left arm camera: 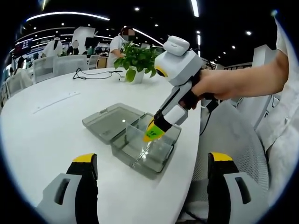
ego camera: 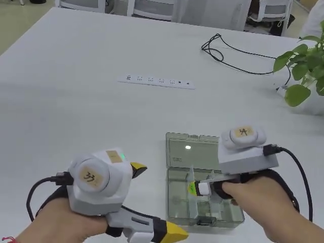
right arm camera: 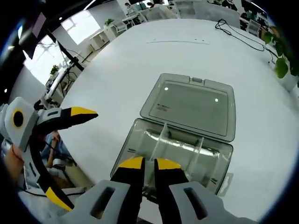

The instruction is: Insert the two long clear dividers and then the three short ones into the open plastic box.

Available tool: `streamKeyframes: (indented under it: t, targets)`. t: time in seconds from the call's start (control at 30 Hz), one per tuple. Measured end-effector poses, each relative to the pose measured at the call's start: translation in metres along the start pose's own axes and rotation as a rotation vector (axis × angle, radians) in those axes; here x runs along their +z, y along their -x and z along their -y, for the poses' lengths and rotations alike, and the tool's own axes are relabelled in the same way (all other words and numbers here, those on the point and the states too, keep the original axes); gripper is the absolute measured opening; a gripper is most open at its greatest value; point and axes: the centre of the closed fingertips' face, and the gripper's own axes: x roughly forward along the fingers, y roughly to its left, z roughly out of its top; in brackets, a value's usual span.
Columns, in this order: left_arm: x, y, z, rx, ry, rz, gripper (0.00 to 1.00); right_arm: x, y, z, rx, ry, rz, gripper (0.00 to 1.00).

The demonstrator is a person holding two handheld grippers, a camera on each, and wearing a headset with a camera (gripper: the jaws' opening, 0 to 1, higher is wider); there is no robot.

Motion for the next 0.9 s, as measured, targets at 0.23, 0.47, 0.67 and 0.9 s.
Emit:
streamKeyframes:
  t: [0.23, 0.47, 0.67, 0.9]
  targets:
    - [0.001, -0.001, 0.001, -0.013, -0.032, 0.005, 1.0, -0.005, -0.005, 0.001, 0.037, 0.0, -0.009, 0.1]
    - [0.002, -0.001, 0.001, -0.01, -0.048, 0.001, 1.0, -0.008, -0.01, 0.002, 0.058, 0.001, -0.014, 0.11]
    - [0.004, 0.0, 0.001, 0.001, -0.048, 0.001, 1.0, -0.008, -0.012, 0.002, 0.073, -0.007, -0.007, 0.12]
    - [0.006, 0.003, 0.002, 0.022, -0.047, 0.003, 1.0, -0.005, -0.006, -0.001, 0.133, -0.039, 0.024, 0.15]
